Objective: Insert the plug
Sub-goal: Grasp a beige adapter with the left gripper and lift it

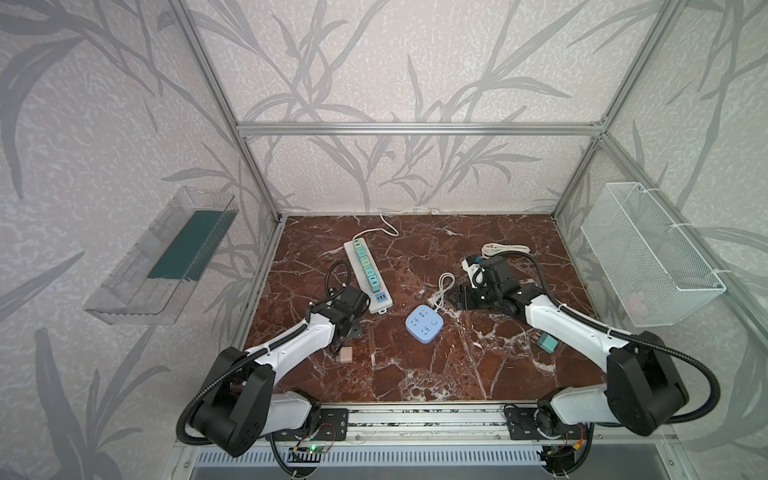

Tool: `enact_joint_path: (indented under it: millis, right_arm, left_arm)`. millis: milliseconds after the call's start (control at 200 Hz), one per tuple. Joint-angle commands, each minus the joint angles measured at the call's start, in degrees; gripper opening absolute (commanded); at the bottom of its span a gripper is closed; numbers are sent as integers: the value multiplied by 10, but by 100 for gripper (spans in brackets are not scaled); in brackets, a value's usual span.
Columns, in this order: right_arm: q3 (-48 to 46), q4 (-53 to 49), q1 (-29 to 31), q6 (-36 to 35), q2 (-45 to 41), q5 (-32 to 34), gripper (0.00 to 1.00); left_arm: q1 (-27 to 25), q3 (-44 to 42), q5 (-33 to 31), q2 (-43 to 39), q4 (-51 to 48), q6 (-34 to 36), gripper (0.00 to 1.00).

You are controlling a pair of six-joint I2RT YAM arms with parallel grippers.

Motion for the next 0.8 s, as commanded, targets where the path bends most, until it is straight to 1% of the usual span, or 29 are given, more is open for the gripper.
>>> enact_joint_path:
  millis: [0,135,240,330,410,520,575,735,795]
  right_arm:
    - [-5,9,6,-2,-8,-7,71]
    - [0,0,9,1,-2,-6,71]
    - [1,0,14,3,-2,-1,70]
    - [3,-7,15,3,-2,2,69]
    - [3,-7,17,2,-2,1,69]
    - [6,-15,17,0,-6,3,69]
    - [5,-11,17,1,-13,1,69]
    - [-2,-8,16,2,-30,3,68]
    - [-2,-6,17,4,-34,-1,67]
  left_arm:
    - [9,21,6,28,5,0,66]
    - [16,12,17,47,21,-20,60]
    - [22,-2,22,47,49,-34,58]
    - [27,4,20,60,46,-28,57]
    - [31,10,24,71,48,-19,55]
    - [34,2,47,75,81,-10,49]
    - [33,-1,46,76,89,-11,46]
    - [35,12,50,75,68,8,34]
    - [35,18,49,66,59,19,27]
